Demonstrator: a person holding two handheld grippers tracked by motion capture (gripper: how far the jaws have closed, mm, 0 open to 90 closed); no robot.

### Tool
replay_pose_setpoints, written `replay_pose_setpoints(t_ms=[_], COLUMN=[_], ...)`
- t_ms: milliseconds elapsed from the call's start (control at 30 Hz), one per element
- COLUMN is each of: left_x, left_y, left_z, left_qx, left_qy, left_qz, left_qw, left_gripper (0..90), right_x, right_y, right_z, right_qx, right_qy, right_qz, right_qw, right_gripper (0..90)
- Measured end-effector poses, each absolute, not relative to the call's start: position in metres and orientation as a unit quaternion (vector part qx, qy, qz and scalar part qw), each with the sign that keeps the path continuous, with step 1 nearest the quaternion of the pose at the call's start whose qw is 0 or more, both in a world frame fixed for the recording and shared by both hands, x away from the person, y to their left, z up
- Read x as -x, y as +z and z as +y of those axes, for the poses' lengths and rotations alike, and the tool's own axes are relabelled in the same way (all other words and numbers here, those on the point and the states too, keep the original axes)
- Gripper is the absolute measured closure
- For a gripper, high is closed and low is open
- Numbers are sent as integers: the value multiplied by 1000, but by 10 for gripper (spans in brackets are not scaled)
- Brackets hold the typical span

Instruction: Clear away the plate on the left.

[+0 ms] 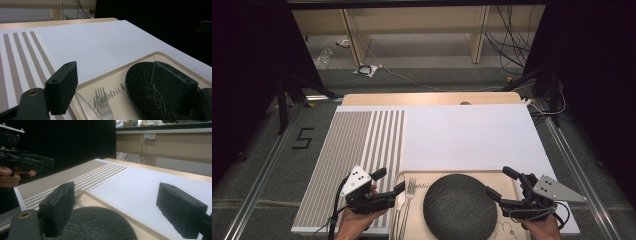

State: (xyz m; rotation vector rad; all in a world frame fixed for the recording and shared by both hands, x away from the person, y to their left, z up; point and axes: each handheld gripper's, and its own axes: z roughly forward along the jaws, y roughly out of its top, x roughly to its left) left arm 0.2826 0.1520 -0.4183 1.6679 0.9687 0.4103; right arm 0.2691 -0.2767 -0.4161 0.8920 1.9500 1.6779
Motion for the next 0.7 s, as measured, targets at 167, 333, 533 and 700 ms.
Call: replay_pose_setpoints(t_ms=[167, 333, 533, 700], left_x=[-283, -282, -282, -282], left_y=[-417, -417, -417, -417], left_z=[157, 158, 163, 167], left_qx=[-701, -702, -695, -689], left_qy=[183, 192, 199, 204], left_qz=[403, 396, 399, 401], left_qw=[559, 560, 563, 568], left_gripper=[207, 203, 196, 195], right_x=[-269, -269, -269, -269], right_y=[-416, -416, -416, -416], right_z=[-277, -276, -276, -277], right_qx=[-321, -321, -322, -322], right_qy=[602, 600, 599, 600], right_qz=[701, 703, 703, 702], right_qw=[207, 207, 207, 208], right_gripper=[163, 163, 163, 163])
